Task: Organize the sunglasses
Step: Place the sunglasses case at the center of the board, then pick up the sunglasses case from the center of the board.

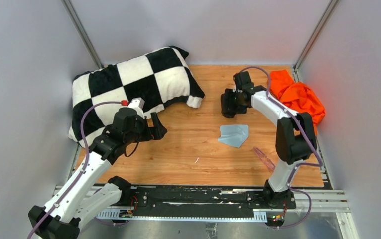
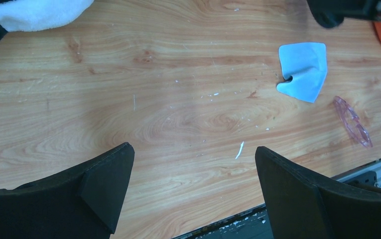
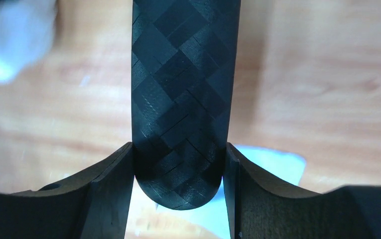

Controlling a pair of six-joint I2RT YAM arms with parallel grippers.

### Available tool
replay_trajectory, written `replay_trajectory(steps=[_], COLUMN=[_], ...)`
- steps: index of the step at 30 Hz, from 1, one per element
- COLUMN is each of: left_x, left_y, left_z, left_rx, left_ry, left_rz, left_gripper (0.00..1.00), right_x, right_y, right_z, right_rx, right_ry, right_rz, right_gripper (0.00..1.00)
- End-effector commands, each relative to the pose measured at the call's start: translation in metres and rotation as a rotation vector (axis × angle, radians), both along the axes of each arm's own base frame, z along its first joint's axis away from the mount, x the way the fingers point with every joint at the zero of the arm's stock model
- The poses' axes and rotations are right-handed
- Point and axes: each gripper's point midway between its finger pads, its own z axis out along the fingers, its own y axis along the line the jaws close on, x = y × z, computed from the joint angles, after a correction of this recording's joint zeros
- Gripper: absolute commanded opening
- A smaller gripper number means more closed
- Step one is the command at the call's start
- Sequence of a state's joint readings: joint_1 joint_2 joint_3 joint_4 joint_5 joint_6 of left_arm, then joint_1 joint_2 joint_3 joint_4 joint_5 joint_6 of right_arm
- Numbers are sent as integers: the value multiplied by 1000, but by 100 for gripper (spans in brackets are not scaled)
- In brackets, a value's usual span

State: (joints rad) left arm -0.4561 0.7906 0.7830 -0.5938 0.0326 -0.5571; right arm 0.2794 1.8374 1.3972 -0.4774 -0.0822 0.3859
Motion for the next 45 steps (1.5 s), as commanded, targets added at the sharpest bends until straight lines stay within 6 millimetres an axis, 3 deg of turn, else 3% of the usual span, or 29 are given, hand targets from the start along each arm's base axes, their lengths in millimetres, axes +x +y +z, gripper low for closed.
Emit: replay_trajectory(steps=[1, 6, 10, 17, 26, 31, 37, 45], left_x=[11, 20, 27, 28, 22, 15, 12, 2], left_y=[-4, -19, -22, -9, 4, 10, 12, 1], left_z=[3, 2, -8, -11, -38, -52, -50, -70], left_rx=[5, -72, -56, -16, -15, -24, -37, 33], left_ry=[-8, 34, 69, 93, 95, 97, 85, 238], left_rz=[10, 9, 18, 86, 162, 190, 201, 101], left_gripper=[100, 100, 100, 100, 100, 100, 100, 100], right_x=[-75, -149, -175, -181, -191, -194, -190, -184], right_y=[61, 103, 130, 145, 148, 150, 153, 157], right_z=[23, 23, 14, -16, -54, -55, -51, -54], right_rx=[113, 92, 43, -111, -155, -144, -149, -163], right_ry=[2, 20, 6, 2, 52, 57, 43, 39], right_rz=[278, 485, 586, 608, 652, 663, 661, 663], right_gripper=[38, 39, 39, 41, 46, 61, 79, 78])
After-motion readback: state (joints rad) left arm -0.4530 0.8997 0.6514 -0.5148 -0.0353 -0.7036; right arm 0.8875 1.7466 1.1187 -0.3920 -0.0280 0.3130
